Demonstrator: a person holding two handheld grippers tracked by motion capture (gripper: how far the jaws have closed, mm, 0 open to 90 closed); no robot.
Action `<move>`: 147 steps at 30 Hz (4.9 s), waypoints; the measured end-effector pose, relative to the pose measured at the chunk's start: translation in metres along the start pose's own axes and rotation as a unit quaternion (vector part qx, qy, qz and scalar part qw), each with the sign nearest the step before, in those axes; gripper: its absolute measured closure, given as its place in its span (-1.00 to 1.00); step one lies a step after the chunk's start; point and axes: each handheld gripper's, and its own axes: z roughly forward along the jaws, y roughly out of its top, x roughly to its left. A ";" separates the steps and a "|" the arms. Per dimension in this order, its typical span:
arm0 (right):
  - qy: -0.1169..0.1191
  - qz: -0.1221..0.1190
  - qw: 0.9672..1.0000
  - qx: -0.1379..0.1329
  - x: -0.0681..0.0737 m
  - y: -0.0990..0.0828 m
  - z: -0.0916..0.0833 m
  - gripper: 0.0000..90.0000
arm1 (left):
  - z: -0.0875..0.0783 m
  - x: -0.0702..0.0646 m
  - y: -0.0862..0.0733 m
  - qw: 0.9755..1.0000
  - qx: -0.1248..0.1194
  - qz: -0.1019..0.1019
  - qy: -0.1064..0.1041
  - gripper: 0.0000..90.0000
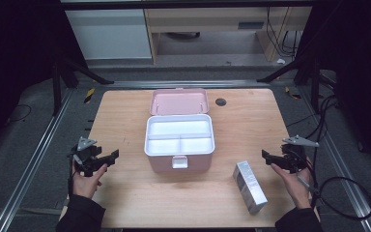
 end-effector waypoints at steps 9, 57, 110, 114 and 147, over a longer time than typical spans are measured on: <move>0.028 -0.022 0.999 -0.029 0.021 0.020 -0.021 -0.49 | -0.004 -0.021 0.016 0.999 0.004 0.032 -0.014 -0.33; 0.066 -0.061 0.985 0.149 0.106 -0.006 -0.037 -0.13 | -0.013 -0.016 0.003 0.998 0.025 0.060 0.018 -0.25; -0.027 -0.038 0.984 0.173 0.035 0.026 0.011 0.03 | -0.011 -0.022 0.008 0.999 0.012 0.050 -0.013 -0.16; -0.029 -0.047 0.993 0.107 0.035 0.036 -0.004 -0.05 | -0.015 -0.024 0.013 0.999 -0.001 0.046 -0.020 -0.10; 0.164 -0.115 0.979 -0.027 0.154 0.088 0.027 -0.18 | 0.023 -0.101 0.053 0.990 0.008 0.114 -0.085 0.27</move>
